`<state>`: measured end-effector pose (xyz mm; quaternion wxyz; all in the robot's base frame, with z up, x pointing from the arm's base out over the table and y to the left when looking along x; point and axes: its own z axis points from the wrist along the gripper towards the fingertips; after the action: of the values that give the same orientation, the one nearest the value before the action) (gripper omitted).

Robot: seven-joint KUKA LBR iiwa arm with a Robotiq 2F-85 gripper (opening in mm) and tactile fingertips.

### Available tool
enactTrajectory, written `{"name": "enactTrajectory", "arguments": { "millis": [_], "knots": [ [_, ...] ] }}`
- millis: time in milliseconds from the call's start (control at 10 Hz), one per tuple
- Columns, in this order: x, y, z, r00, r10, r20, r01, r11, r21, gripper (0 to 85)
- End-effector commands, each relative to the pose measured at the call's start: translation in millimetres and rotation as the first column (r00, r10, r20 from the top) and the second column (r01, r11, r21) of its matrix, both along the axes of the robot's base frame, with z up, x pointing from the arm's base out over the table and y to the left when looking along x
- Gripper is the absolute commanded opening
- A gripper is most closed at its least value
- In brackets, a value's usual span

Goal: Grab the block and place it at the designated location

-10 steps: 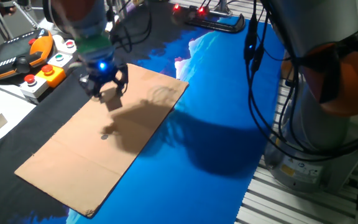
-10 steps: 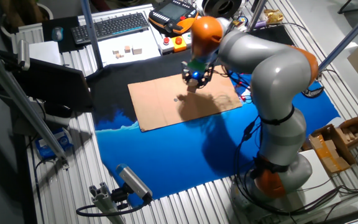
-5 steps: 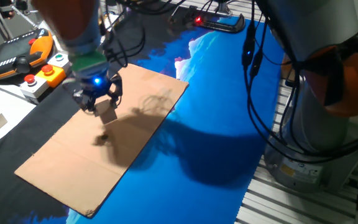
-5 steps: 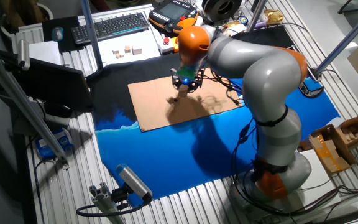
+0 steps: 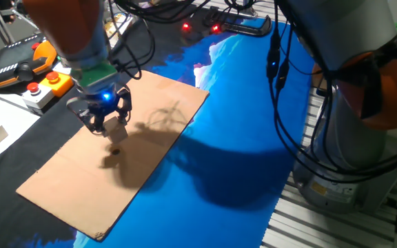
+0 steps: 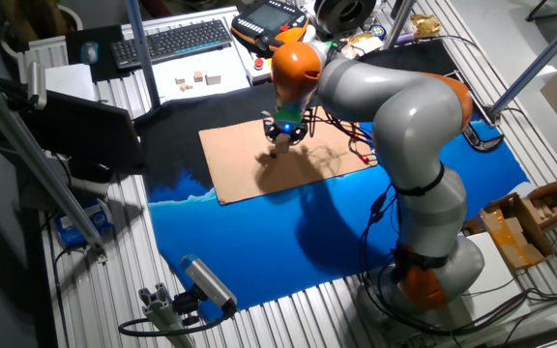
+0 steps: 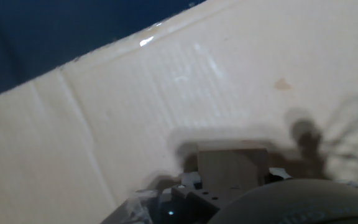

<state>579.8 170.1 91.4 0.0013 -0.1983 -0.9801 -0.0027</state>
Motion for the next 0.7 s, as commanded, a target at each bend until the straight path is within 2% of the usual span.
{"name": "enactTrajectory", "arguments": {
  "millis": [0,200,600],
  "knots": [
    [-1.4,7.4,-2.0,1.000,0.009,-0.001,-0.009,1.000,-0.009,0.7],
    [-3.9,18.5,-6.3,0.999,0.032,-0.002,-0.032,0.999,-0.027,0.7],
    [-3.9,22.1,-14.5,0.995,0.100,-0.009,-0.101,0.994,-0.051,0.7]
  ]
}}
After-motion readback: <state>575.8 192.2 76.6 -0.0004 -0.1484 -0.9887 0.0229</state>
